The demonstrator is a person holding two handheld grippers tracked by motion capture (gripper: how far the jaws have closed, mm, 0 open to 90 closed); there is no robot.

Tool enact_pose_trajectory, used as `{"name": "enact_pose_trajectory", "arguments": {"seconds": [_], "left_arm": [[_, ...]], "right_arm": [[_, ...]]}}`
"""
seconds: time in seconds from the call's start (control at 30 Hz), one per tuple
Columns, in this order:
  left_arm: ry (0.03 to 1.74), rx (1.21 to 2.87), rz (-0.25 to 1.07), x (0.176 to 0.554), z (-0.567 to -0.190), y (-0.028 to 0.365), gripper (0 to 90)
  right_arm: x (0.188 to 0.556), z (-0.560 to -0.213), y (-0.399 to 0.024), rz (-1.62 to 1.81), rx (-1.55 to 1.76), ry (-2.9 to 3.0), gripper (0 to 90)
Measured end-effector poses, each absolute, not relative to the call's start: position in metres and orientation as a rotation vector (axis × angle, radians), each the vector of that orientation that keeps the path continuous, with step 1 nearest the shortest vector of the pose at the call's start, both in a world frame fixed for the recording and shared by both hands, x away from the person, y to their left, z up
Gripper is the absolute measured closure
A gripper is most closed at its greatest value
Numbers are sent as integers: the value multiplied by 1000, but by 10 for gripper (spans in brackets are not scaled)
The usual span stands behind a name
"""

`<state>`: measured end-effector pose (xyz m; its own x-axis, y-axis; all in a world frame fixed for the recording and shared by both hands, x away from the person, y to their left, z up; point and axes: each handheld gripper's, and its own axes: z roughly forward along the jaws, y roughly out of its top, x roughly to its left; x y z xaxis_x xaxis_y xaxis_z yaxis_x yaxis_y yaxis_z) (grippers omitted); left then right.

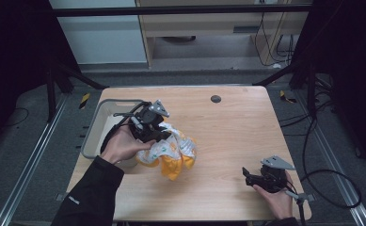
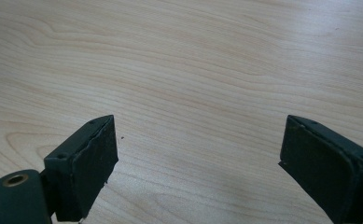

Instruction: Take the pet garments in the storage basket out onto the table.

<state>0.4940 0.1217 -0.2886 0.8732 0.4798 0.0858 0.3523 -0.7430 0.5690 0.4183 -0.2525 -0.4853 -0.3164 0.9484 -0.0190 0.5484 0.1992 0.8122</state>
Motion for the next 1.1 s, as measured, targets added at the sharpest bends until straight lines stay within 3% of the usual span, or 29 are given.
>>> {"name": "enact_pose_trajectory", "arguments": {"seconds": [1.1], "left_arm": [[586, 2535, 274, 519, -342, 76, 806]], "right_arm": [[418, -485, -253, 982, 1388, 1944, 110]]}}
